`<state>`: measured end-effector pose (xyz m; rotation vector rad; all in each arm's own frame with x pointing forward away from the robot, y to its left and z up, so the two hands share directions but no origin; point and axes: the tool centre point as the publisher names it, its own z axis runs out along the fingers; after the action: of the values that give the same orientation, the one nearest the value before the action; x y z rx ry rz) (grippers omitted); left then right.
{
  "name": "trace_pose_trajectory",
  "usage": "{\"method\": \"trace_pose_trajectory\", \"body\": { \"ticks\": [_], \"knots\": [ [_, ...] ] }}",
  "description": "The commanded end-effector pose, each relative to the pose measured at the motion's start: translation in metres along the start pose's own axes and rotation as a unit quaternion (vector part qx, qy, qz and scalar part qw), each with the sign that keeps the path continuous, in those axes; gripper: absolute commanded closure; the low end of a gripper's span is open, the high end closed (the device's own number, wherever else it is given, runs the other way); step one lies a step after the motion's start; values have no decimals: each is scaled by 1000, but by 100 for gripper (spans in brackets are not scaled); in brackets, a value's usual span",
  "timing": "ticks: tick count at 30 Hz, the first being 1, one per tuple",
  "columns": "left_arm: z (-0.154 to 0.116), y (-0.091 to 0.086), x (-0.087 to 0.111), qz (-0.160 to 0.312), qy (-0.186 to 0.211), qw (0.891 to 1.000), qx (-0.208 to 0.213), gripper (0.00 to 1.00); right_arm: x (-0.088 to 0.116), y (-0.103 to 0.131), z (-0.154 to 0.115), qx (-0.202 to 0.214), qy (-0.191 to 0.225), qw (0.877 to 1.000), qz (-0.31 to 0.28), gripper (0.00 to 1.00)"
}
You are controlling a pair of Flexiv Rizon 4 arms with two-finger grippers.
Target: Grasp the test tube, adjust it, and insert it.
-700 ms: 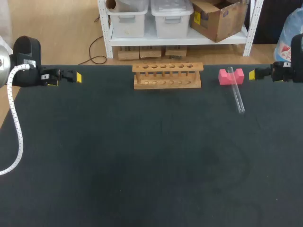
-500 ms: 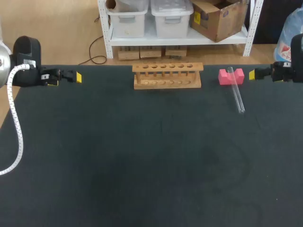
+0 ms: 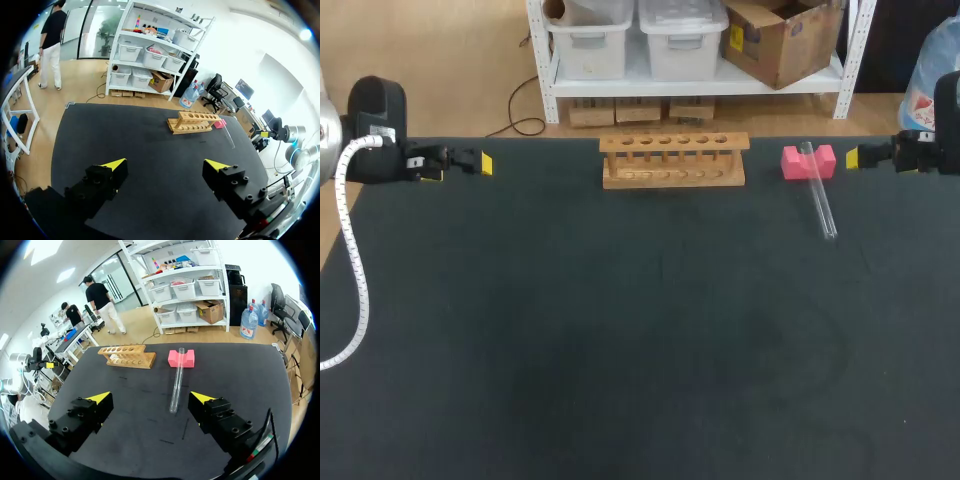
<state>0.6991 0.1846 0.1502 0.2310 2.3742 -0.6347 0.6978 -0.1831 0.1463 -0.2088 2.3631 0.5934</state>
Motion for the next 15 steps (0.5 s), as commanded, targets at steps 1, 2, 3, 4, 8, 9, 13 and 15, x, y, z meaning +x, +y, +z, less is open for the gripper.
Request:
{"method": "trace_pose_trajectory", "body": {
  "ticks": [1, 2, 3, 4, 8, 9, 13, 15],
  "knots": [
    [0, -1, -1, 0, 2, 1000, -2, 0, 0, 1, -1, 3, 0, 1000, 0, 0],
    [0, -1, -1, 0, 2, 1000, -2, 0, 0, 1, -1, 3, 0, 1000, 0, 0],
    [0, -1, -1, 0, 2, 1000, -2, 0, 0, 1, -1, 3, 0, 1000, 0, 0],
    [0, -1, -1, 0, 2, 1000, -2, 0, 0, 1, -1, 3, 0, 1000, 0, 0],
    [0, 2, -4, 7, -3, 1000, 11, 0, 0, 1, -1, 3, 0, 1000, 0, 0],
    [-1, 4, -8, 7, -9, 1000, 26, 0, 0, 1, -1, 3, 0, 1000, 0, 0],
    [-3, 10, -21, 45, -21, 996, 70, 0, 0, 1, -1, 3, 0, 1000, 0, 0],
    [0, 15, -29, 74, -28, 993, 92, 0, 0, 1, -1, 3, 0, 1000, 0, 0]
  ]
}}
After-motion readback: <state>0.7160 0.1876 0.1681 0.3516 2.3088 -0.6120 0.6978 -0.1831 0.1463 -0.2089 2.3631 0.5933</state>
